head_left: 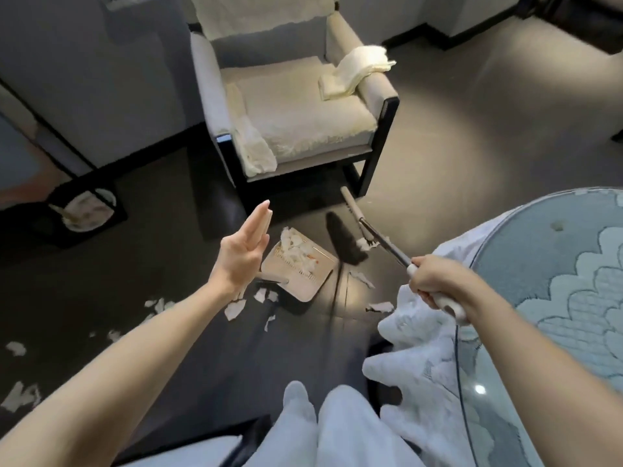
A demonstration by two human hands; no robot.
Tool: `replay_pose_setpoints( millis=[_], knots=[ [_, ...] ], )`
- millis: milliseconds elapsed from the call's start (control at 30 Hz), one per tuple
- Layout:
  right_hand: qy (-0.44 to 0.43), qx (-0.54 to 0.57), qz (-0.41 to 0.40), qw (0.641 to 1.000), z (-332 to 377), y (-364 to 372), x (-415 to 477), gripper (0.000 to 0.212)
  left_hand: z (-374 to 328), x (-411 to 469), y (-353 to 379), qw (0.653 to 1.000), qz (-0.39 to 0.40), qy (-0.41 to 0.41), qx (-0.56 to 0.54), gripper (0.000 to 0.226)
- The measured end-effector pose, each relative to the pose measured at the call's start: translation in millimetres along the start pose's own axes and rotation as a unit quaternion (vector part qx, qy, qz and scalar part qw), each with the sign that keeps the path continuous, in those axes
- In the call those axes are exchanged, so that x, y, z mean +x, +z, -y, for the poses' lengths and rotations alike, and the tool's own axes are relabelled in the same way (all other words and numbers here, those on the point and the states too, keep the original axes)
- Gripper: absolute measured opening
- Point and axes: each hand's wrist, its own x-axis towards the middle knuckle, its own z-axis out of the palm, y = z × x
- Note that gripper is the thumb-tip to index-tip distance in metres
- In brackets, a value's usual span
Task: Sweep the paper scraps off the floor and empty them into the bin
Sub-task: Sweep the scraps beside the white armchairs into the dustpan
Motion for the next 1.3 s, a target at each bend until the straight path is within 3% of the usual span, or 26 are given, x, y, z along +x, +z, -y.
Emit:
replay_pose_setpoints(
  millis=[133,267,333,467,700,1000,1300],
  knots=[
    [0.092,0.016,0.018,0.995,6,-19,50,0.045,-1,72,1,0.999,0.036,-0.011,0.003,0.066],
    [0.149,-0.004,0.025,0.988,15,-22,98,0.042,5,131,-4,0.995,0.097,-0.012,0.027,0.064],
    [0.161,0.023,-0.003,0.987,19,-18,114,0.039,5,153,-10,0.992,0.116,-0.009,0.047,0.064],
    [0.164,0.143,0.073,0.973,11,1,131,0.044,4,182,-28,0.99,0.137,0.008,0.045,0.066],
    [0.212,0.348,0.061,0.911,52,46,111,0.072,7,231,-82,0.972,0.219,0.027,0.087,0.065],
    [0.24,0.432,0.087,0.865,133,119,21,0.074,14,240,-153,0.942,0.312,0.065,0.106,0.058],
    [0.236,0.563,-0.041,0.791,99,114,24,0.072,13,251,-107,0.921,0.329,0.107,0.177,0.059]
  ],
)
